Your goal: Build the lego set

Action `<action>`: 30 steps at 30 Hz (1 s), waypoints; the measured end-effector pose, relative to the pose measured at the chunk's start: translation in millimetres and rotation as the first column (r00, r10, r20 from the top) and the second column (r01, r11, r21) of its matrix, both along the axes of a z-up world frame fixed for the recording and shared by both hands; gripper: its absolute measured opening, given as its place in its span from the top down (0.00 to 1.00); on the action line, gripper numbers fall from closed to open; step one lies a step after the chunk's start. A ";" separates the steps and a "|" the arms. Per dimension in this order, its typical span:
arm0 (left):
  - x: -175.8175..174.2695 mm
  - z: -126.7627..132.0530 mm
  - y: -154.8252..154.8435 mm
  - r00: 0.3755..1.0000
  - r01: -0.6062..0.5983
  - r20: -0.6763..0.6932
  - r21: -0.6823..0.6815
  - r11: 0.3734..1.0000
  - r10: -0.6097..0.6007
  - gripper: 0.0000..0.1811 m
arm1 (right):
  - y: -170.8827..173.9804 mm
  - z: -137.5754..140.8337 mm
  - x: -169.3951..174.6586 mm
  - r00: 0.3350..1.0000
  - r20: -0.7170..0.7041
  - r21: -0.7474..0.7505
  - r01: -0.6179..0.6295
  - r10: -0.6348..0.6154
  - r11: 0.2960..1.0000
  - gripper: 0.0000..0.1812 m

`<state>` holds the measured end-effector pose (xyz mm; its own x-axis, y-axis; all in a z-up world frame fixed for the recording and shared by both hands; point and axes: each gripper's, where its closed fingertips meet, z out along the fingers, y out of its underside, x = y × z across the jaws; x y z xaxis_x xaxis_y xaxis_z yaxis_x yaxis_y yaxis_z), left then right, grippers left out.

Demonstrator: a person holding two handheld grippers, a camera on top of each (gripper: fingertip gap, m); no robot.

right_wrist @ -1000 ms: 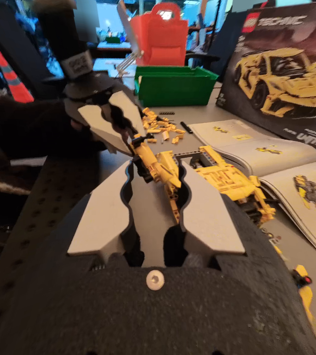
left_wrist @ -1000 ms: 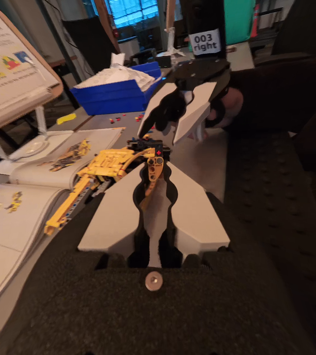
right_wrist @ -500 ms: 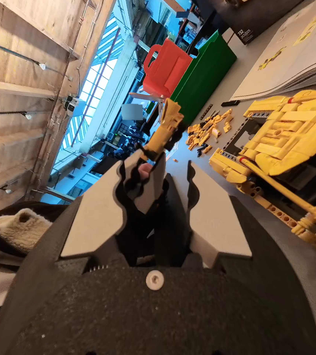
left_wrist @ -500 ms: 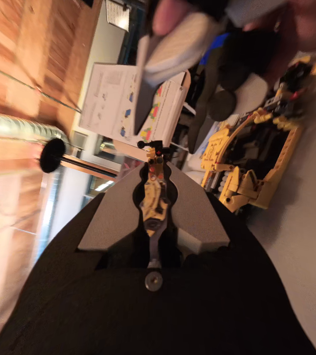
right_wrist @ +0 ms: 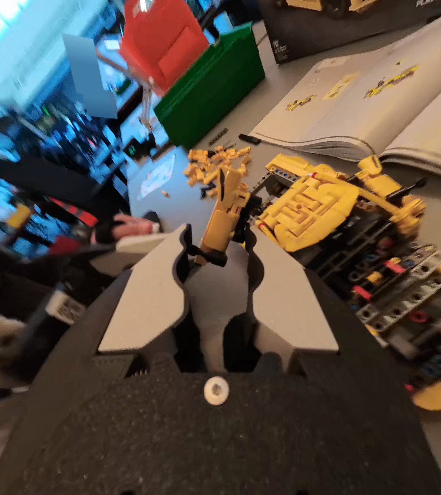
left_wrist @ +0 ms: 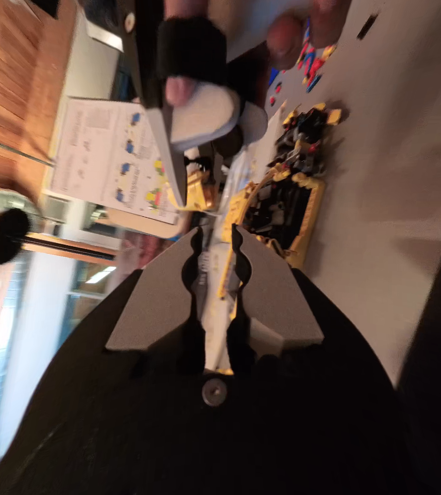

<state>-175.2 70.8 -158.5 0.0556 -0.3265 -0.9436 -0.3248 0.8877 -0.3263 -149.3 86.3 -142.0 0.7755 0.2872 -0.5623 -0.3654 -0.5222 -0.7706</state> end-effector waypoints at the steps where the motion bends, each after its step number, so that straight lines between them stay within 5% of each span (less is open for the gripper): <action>1: -2.8 -4.1 1.4 0.999 0.022 -0.023 -0.115 0.993 -0.025 0.88 | -3.6 -3.1 -0.2 0.996 0.079 -0.003 -0.047 0.047 0.999 0.79; 3: -8.6 -7.9 9.4 0.995 0.046 -0.058 -0.433 0.900 -0.079 0.86 | -10.6 -9.4 -0.1 0.966 0.229 -0.008 -0.121 0.120 0.993 0.79; 6: -16.6 -12.3 13.2 0.958 0.049 -0.106 -0.854 0.517 -0.266 0.80 | -29.7 -26.9 -17.2 0.854 0.411 -0.085 -0.312 0.318 0.946 0.79; 8: -24.1 -5.4 -0.1 0.889 0.065 -0.066 -0.962 0.266 -0.454 0.79 | -42.6 -40.4 -33.4 0.748 0.486 -0.166 -0.429 0.452 0.888 0.79; 9: -27.2 -1.1 -5.4 0.853 0.077 -0.036 -0.978 0.194 -0.521 0.79 | -43.2 -45.2 -37.1 0.708 0.521 -0.191 -0.448 0.477 0.873 0.79; 10: -29.0 -1.4 -7.2 0.826 0.076 -0.038 -0.981 0.178 -0.562 0.79 | -42.8 -49.3 -39.8 0.671 0.549 -0.214 -0.463 0.498 0.860 0.79; 14: -34.3 -21.8 -13.2 0.740 0.022 -0.165 -0.963 0.270 -0.652 0.79 | -44.7 -54.3 -51.9 0.591 0.565 -0.264 -0.531 0.576 0.805 0.79; 20: -32.4 -23.8 -28.3 0.700 0.045 -0.119 -0.977 0.210 -0.704 0.88 | -49.6 -59.9 -54.6 0.509 0.590 -0.318 -0.567 0.627 0.760 0.79; 26: -30.7 -17.4 -35.0 0.710 0.091 -0.051 -0.983 0.162 -0.702 0.96 | -46.8 -57.2 -45.3 0.527 0.617 -0.264 -0.561 0.584 0.785 0.82; 30: -23.4 -17.9 -39.1 0.772 0.129 -0.035 -0.969 0.210 -0.635 0.96 | -46.6 -54.3 -30.0 0.598 0.607 -0.209 -0.516 0.524 0.831 0.77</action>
